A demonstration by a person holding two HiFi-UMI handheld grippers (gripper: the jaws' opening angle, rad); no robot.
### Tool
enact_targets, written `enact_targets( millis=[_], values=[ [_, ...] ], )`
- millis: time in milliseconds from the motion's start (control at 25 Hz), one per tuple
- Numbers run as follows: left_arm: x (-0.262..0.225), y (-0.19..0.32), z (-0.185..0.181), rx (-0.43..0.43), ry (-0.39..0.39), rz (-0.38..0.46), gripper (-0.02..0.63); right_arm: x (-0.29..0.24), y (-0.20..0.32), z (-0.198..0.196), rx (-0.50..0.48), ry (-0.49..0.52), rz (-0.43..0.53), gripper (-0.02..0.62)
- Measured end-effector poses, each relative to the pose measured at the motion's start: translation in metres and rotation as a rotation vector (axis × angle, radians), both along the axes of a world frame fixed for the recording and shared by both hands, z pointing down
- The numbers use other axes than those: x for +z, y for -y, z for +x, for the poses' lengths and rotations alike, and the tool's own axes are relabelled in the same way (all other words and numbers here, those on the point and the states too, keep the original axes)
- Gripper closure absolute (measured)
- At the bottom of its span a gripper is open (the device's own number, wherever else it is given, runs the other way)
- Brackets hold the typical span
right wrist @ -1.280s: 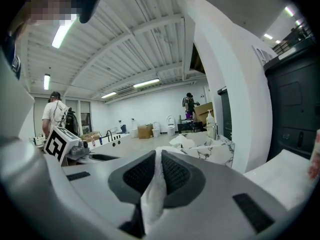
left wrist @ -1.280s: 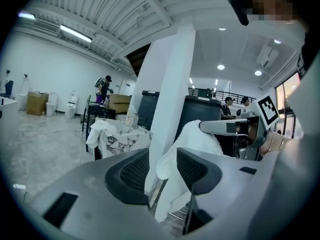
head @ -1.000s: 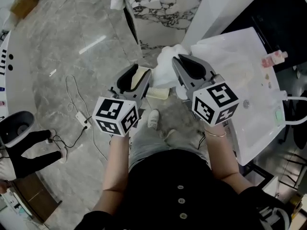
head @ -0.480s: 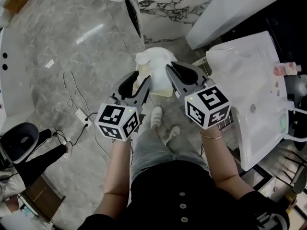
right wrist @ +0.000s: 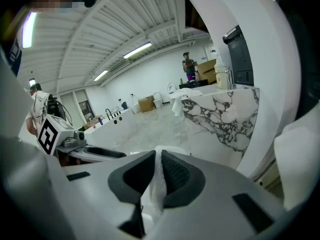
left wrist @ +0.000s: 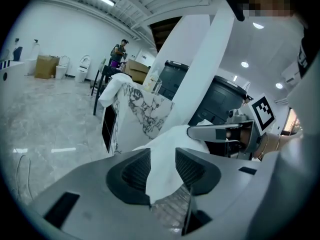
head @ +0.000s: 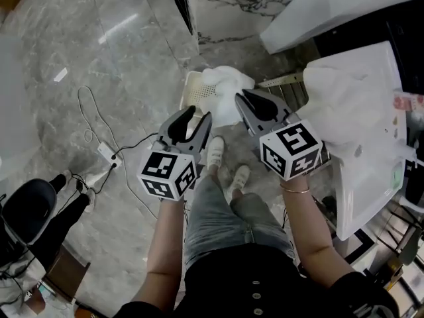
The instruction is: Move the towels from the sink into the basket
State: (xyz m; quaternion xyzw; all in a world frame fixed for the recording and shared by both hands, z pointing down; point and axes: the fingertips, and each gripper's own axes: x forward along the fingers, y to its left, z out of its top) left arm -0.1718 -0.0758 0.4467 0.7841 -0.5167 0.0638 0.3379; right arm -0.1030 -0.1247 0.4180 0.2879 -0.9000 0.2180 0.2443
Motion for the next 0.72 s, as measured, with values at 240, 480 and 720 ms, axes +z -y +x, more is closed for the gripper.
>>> enact_targets(
  millis=[240,480,720],
  values=[
    [0.048,-0.008,0.014,0.039,0.004,-0.064,0.451,0.058,-0.001,0.002,0.012,-0.029,-0.061,0.554],
    [0.094,-0.008,0.017,0.042,0.011,-0.094,0.453,0.117,0.000,-0.004,0.035,-0.043,-0.116,0.554],
    [0.144,-0.007,0.009,0.044,0.023,-0.135,0.456,0.169,0.002,-0.008,0.058,-0.055,-0.135,0.554]
  ],
)
